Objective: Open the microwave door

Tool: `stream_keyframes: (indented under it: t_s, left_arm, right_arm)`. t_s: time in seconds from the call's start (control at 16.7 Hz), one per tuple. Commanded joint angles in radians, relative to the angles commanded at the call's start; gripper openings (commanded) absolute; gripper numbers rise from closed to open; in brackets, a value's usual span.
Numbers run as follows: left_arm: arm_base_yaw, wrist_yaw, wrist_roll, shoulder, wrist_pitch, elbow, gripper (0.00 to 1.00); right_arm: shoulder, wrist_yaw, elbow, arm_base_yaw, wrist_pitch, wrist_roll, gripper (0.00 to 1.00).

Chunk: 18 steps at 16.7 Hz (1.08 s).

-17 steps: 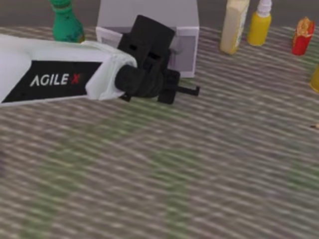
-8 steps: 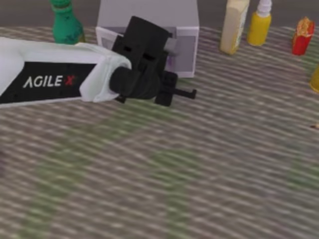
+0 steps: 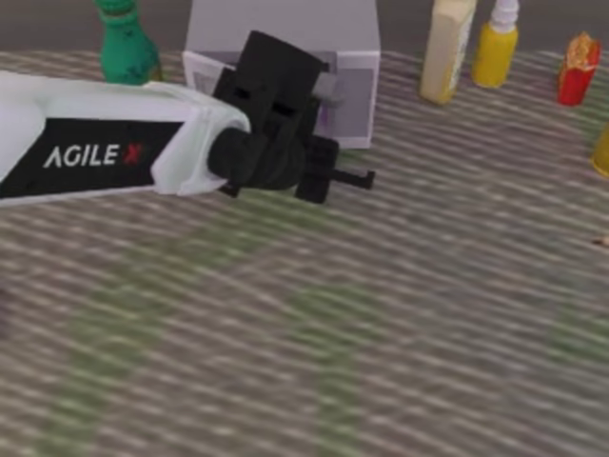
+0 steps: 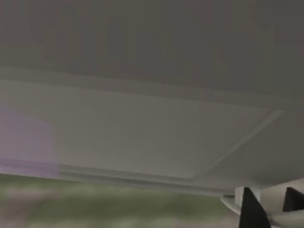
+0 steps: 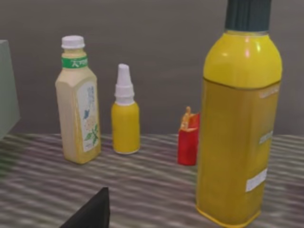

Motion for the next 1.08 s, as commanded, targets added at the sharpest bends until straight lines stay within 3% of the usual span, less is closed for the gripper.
stream_keyframes:
  t_s: [0.66, 1.08]
  left_arm:
    - [0.0, 0.0, 0.0, 0.0, 0.0, 0.0, 0.0]
    - [0.015, 0.046, 0.051, -0.031, 0.019, -0.039, 0.0]
  right_arm:
    - [0.0, 0.0, 0.0, 0.0, 0.0, 0.0, 1.0]
    - [0.0, 0.0, 0.0, 0.0, 0.0, 0.0, 1.0]
